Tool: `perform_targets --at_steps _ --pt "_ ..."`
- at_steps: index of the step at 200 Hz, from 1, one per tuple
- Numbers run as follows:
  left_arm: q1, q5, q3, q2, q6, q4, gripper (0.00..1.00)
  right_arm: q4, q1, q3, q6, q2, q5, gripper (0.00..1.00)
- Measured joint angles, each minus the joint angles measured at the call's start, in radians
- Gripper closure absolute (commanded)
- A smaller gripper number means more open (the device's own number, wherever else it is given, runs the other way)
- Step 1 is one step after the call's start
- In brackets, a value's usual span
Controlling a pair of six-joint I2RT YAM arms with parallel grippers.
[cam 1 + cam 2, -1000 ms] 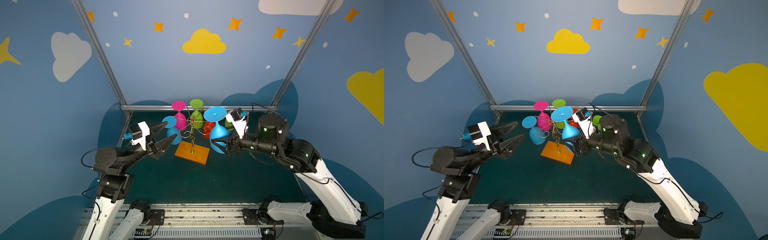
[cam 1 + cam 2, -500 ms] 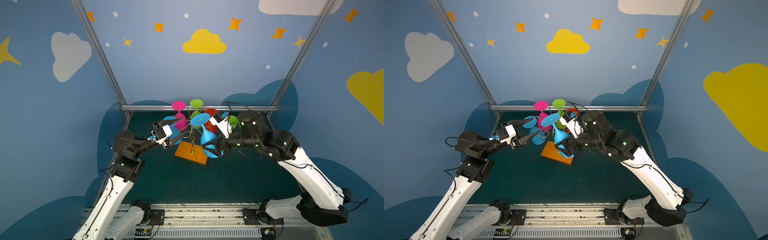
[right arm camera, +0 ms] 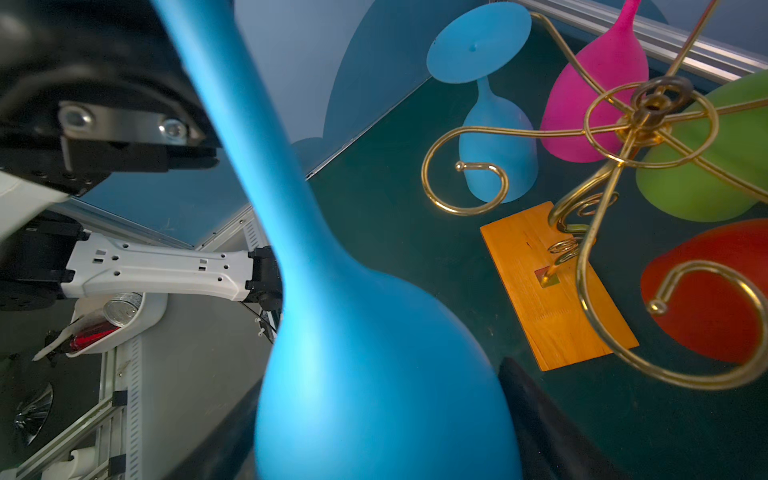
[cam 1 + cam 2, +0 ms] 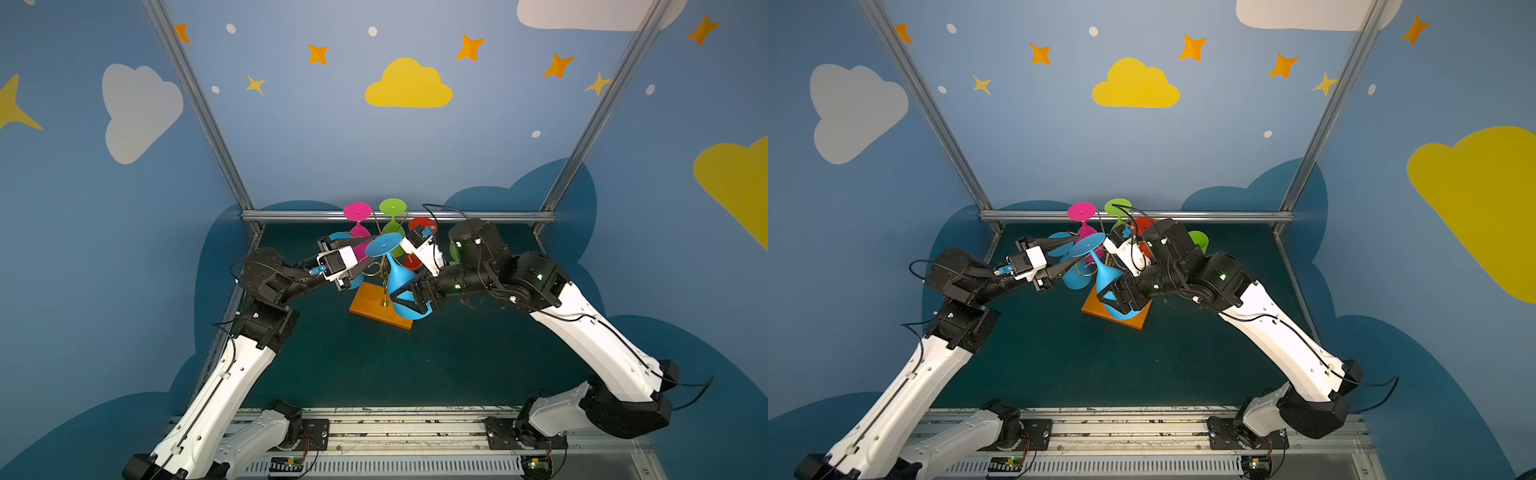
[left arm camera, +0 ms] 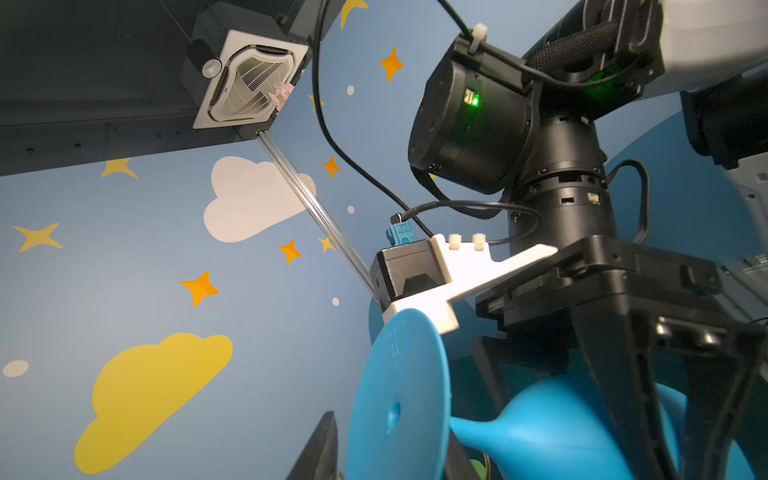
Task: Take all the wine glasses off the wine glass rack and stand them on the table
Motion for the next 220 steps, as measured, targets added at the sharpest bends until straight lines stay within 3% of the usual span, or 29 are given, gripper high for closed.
perform_targets --at_steps 17,32,65,90,162,220 --pt "-0.002 0.0 -0.002 -0.004 0.006 -0.006 0.86 0.005 0.0 0.005 0.002 0.0 0.0 0.74" --pt "-0.002 -0.01 -0.009 -0.013 0.027 -0.008 0.97 0.001 0.0 0.012 0.011 0.0 -0.005 0.67" --pt "0.01 -0.061 -0.03 -0.034 0.046 -0.01 0.97 0.015 0.0 0.022 0.045 -0.021 -0.01 0.34" --pt "0.004 -0.119 -0.041 -0.061 0.018 -0.029 0.97 0.071 0.001 -0.016 0.05 -0.055 -0.006 0.21" --pt "0.024 -0.336 -0.104 -0.122 -0.237 -0.097 0.97 0.264 -0.056 -0.277 0.055 -0.332 0.026 0.17" --pt "0.037 -0.357 -0.106 -0.124 -0.402 -0.105 0.97 0.397 -0.074 -0.429 0.113 -0.547 0.127 0.25"
